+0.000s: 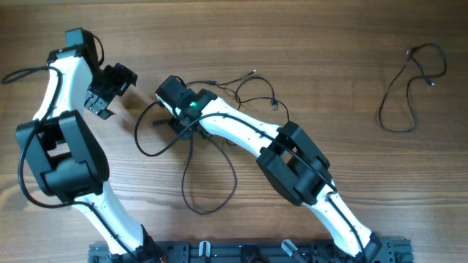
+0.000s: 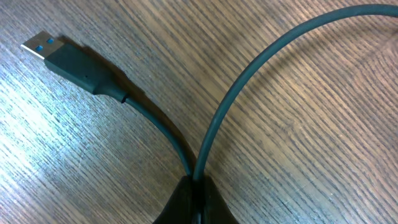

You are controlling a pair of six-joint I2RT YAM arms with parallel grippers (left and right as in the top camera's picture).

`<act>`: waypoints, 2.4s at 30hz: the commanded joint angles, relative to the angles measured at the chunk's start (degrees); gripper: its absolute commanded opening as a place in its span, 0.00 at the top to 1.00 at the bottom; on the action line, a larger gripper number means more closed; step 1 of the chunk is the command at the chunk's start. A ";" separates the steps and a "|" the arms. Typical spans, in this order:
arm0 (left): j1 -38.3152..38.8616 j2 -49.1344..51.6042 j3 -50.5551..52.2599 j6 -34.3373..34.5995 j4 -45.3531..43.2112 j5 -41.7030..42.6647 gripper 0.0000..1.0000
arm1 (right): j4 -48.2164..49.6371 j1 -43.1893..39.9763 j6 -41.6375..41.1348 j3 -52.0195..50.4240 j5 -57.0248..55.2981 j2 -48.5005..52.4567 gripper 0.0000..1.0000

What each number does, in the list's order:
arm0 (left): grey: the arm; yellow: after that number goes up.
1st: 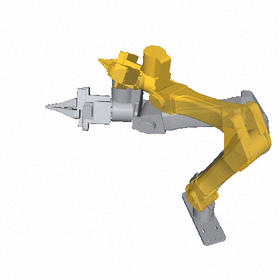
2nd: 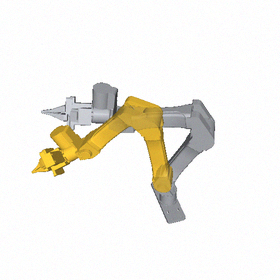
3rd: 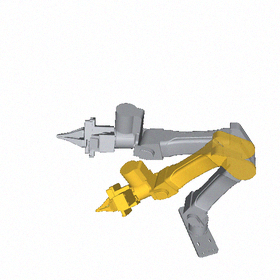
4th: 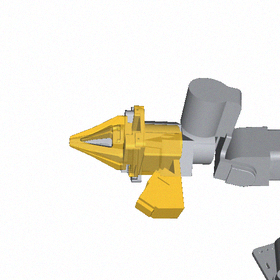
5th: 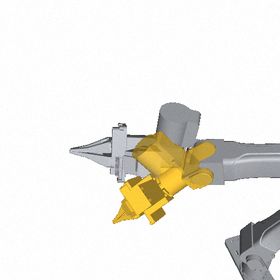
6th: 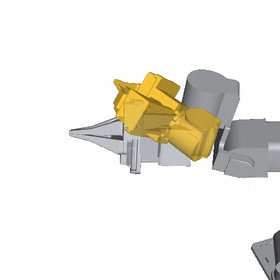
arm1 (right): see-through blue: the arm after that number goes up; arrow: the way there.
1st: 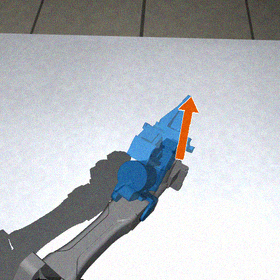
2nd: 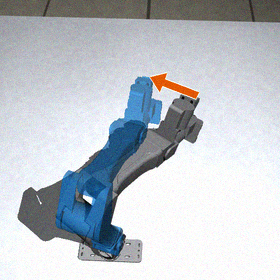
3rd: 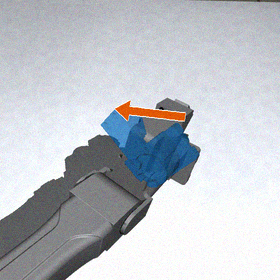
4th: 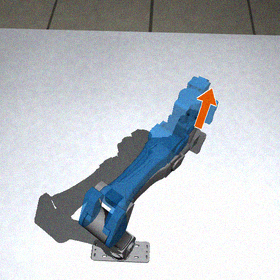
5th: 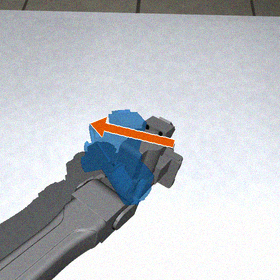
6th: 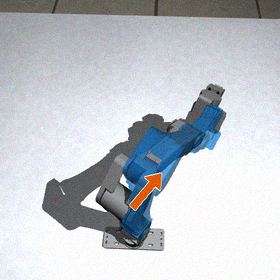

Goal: Untangle cables

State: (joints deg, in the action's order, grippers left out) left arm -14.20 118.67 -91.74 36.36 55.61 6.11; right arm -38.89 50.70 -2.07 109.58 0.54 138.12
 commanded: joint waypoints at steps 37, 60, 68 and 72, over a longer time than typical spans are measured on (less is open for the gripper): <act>0.15 0.17 0.79 0.09 -1.20 -0.63 0.00 | -0.17 1.53 7.89 -7.89 6.60 2.14 0.96; 0.15 0.20 0.79 0.09 -1.22 -0.61 0.00 | -3.54 -3.23 0.17 -4.90 24.57 -22.88 0.96; 0.15 0.20 0.79 0.11 -1.22 -0.59 0.00 | -6.54 -8.61 -1.09 -4.90 24.65 -33.86 0.96; 0.15 0.17 0.79 0.11 -1.22 -0.59 0.00 | -7.48 -13.44 -1.27 -4.90 25.40 -38.14 0.96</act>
State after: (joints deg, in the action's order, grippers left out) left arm -14.20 118.67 -91.59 36.34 54.54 5.89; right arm -46.00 41.25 -2.15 104.22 24.03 105.03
